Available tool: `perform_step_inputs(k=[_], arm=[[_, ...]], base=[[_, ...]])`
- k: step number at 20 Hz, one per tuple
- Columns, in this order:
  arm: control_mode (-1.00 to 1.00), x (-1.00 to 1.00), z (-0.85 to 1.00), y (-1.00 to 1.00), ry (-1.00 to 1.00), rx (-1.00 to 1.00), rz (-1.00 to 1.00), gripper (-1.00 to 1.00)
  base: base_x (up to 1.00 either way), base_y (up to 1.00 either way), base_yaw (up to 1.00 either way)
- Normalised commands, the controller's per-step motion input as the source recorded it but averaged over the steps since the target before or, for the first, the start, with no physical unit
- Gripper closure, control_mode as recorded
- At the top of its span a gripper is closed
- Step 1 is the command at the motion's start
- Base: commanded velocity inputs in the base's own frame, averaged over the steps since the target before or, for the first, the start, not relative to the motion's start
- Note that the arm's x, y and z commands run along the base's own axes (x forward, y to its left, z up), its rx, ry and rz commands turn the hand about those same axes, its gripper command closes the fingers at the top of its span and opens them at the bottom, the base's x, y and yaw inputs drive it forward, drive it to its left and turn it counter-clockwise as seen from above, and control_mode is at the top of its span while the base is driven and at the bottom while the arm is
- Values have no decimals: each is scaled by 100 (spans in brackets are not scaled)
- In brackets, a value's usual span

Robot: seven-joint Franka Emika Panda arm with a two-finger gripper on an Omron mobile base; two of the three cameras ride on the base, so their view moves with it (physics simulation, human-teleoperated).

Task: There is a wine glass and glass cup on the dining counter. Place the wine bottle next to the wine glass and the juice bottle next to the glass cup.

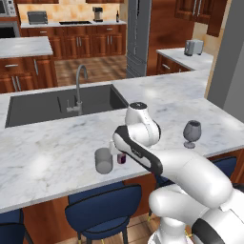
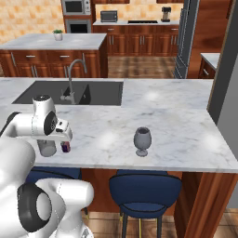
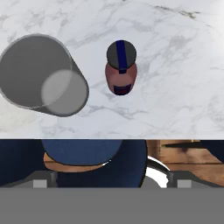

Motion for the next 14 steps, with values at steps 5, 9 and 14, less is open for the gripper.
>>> perform_step_inputs(k=[5,9,14], arm=[[-100,-43,0,-20,-2,0,-1,-100],[-100,-39,0,-8,-6,0,-1,-100],[-100,-26,-2,-3,-4,0,0,-100]], base=[[0,0,0],[0,0,0],[0,0,0]])
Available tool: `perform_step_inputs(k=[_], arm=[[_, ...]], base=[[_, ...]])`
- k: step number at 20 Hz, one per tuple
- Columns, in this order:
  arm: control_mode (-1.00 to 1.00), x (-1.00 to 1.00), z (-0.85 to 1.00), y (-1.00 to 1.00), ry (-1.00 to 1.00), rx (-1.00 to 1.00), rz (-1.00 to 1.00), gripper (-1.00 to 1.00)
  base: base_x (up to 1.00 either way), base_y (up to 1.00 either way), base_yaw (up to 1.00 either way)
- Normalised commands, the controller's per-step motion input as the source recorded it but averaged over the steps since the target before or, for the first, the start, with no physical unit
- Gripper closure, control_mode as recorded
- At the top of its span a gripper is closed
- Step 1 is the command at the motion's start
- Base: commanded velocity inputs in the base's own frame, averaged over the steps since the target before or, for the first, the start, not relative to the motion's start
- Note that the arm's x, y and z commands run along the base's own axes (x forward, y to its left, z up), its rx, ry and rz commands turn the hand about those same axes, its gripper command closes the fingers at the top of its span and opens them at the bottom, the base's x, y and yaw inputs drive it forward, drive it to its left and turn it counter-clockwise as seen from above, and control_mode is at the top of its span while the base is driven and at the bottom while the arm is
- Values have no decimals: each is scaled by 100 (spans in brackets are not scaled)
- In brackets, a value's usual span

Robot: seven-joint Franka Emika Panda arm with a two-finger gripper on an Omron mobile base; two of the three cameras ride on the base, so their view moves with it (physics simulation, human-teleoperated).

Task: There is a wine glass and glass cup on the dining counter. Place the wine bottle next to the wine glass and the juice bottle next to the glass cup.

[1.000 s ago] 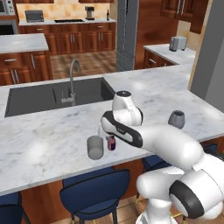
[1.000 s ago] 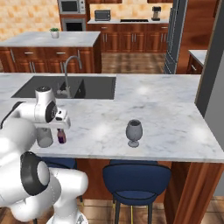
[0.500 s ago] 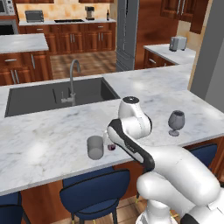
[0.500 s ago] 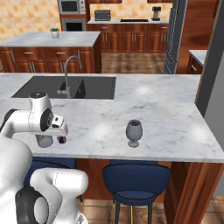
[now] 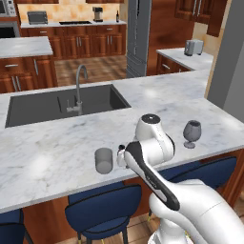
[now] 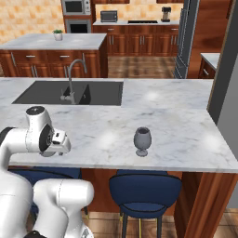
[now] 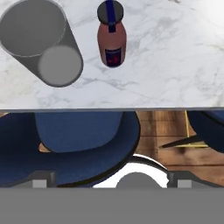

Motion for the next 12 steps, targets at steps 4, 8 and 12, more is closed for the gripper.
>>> perform_step_inputs(k=[4,8,12], arm=[[-100,0,0,0,0,0,0,-100],[-100,0,0,0,0,0,0,-100],[100,-2,0,0,0,0,0,-100]], base=[[0,0,0],[0,0,0],[-14,0,0]])
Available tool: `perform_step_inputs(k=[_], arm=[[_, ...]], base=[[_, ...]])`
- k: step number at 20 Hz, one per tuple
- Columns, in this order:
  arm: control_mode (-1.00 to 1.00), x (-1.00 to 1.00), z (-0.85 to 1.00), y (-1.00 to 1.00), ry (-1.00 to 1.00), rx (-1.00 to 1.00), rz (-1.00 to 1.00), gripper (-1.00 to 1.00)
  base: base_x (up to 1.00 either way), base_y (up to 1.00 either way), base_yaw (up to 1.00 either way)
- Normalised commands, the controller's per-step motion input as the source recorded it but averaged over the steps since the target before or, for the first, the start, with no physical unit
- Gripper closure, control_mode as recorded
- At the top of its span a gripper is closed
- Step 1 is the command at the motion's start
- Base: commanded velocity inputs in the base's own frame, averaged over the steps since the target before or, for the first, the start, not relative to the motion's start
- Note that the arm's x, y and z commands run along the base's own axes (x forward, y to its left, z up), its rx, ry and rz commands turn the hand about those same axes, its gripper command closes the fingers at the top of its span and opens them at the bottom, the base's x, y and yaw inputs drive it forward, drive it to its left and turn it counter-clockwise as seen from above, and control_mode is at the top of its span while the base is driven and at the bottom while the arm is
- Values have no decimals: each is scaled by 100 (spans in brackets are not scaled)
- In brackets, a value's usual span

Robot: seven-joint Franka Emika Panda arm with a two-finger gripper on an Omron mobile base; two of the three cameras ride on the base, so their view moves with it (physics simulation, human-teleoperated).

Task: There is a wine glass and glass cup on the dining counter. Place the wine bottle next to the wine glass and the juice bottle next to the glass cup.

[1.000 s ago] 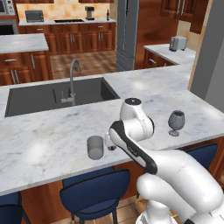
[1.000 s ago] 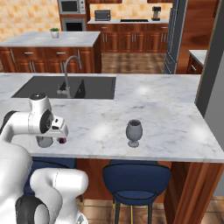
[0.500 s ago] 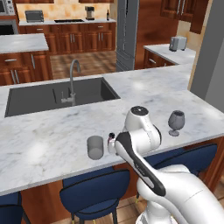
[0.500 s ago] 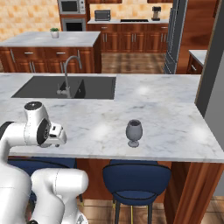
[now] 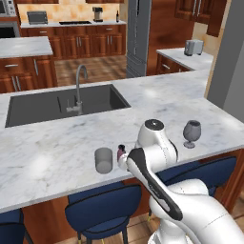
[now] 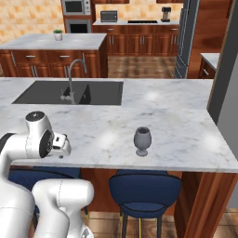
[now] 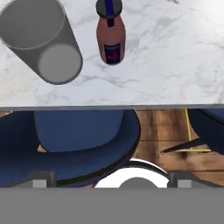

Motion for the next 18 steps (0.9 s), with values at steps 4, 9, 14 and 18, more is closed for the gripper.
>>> perform_step_inputs(k=[4,9,14,18], arm=[[100,0,0,0,0,0,0,-100],[100,0,0,0,0,0,0,-100],[100,0,0,0,0,0,0,-100],[100,0,0,0,0,0,0,-100]], base=[[-44,0,-2],[-53,0,-1],[-50,0,0],[-59,18,0]])
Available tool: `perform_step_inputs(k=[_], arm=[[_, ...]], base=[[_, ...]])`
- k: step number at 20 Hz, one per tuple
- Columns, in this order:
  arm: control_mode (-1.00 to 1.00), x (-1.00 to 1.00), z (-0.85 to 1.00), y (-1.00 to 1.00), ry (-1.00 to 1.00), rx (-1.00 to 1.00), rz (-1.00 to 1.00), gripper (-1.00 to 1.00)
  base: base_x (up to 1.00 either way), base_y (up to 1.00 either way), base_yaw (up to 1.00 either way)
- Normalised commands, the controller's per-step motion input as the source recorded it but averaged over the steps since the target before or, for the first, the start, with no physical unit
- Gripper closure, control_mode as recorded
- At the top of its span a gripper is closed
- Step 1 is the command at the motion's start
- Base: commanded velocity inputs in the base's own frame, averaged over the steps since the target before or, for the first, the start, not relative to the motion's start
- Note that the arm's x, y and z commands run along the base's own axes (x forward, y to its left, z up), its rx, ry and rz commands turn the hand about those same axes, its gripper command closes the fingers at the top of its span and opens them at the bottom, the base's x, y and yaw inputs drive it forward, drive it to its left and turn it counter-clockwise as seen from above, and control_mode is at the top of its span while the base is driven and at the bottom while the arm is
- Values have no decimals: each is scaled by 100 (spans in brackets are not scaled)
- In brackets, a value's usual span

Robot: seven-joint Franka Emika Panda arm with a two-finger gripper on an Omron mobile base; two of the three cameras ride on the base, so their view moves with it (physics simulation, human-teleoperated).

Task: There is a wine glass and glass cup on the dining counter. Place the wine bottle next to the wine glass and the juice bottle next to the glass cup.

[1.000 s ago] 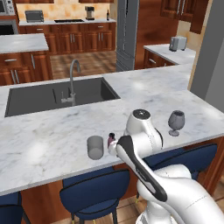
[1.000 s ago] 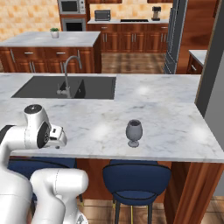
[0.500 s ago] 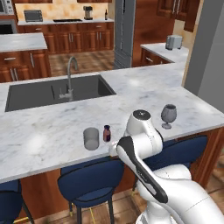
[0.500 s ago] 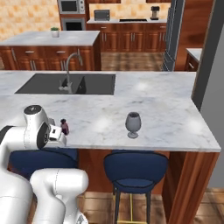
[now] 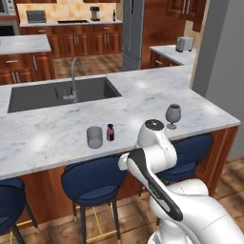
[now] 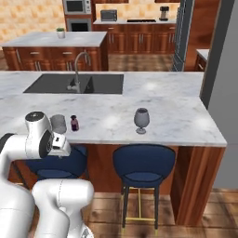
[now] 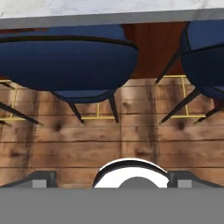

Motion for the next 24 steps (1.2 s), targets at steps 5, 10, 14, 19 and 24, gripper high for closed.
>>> perform_step_inputs(k=[5,10,14,19,24], arm=[[100,0,0,0,0,0,0,-100],[100,0,0,0,0,0,0,-100],[100,0,0,0,0,0,0,-100],[100,0,0,0,0,0,0,-100],[100,0,0,0,0,0,0,-100]], base=[[-38,56,-4],[-11,83,-3],[-2,91,0],[0,93,0],[0,92,0]])
